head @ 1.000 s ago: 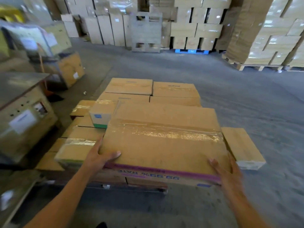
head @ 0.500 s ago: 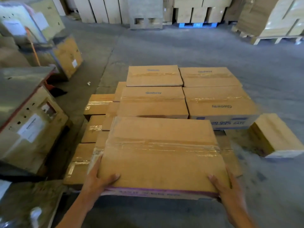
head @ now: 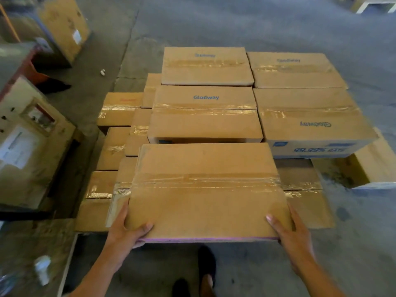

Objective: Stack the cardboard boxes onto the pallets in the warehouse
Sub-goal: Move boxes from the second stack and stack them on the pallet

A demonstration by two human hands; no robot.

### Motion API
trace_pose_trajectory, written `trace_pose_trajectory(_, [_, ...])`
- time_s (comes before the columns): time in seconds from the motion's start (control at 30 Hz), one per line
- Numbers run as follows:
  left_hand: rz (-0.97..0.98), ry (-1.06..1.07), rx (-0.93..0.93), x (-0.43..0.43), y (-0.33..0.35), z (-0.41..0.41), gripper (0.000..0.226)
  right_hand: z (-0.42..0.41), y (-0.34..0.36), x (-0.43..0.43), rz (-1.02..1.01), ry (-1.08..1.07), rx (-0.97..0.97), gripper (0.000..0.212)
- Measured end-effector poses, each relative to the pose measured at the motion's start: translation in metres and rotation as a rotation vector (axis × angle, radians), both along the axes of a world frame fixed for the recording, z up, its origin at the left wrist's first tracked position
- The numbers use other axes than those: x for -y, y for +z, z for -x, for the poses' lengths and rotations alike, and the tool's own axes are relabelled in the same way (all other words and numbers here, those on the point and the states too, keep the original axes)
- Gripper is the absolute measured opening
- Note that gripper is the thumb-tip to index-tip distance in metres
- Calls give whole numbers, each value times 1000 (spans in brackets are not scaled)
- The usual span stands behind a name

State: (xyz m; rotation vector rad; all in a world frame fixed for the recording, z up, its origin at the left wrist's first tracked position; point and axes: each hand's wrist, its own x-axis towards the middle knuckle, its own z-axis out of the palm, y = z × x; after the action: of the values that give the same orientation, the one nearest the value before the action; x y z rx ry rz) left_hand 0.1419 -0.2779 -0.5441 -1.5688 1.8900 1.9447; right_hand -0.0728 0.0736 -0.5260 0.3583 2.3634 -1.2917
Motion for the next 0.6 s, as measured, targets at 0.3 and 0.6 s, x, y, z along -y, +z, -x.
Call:
trace_pose_trajectory(0.3, [-35, 9, -26, 8, -26, 37, 113, 44, -33, 15, -82, 80, 63, 91])
trace_pose_trajectory(0.6, [-34, 5, -32, 10, -42, 35, 113, 45, -48, 15, -114, 117, 62, 92])
